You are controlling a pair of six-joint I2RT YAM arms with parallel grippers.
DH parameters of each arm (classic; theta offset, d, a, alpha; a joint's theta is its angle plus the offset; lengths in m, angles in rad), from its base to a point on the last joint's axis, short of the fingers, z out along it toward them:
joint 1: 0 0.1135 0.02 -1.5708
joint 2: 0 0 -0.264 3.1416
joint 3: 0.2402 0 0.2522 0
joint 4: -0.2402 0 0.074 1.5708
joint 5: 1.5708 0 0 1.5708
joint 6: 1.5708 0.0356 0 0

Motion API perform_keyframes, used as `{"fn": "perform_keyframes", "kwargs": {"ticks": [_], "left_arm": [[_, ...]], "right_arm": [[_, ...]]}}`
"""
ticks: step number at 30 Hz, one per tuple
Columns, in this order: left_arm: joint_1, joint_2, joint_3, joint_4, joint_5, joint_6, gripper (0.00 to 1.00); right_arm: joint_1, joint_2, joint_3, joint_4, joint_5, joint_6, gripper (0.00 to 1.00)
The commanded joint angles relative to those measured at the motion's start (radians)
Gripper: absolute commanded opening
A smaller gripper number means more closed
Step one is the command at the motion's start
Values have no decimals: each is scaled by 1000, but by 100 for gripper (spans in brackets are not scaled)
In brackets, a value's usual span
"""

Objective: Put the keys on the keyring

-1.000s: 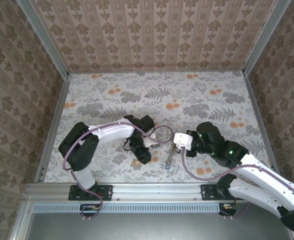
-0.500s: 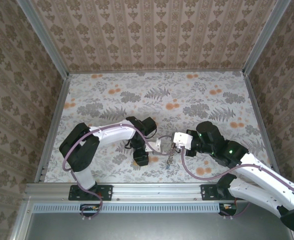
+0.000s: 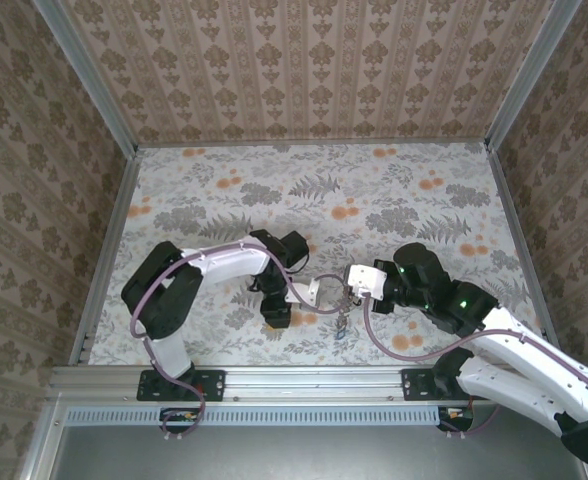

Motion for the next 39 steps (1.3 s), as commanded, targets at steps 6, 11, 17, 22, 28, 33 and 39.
{"fn": "perform_keyframes", "kwargs": {"ticks": [6,11,17,22,28,33,39], "left_arm": [[23,-15,-52,58,62,183,43],[3,3,-57,88,21,126,43],[-14,15,-40,78,19,105,37],[-16,45,-33,36,-8,101,35],[-25,59,-37,19,-5,77,33],[-27,44,-51,48,6,54,21],[-26,32,-57,36,16,54,13]], "right_arm": [[-38,-77,79,-64,7,17,0],[-39,-92,96,-113,4,-8,0],[-42,-138,72,-112,22,-12,0],[-44,-157,53,-108,22,-9,0],[-46,-160,50,-101,18,-13,0],[-46,-162,47,-98,17,-16,0],[-46,-175,39,-97,20,-13,0]]}}
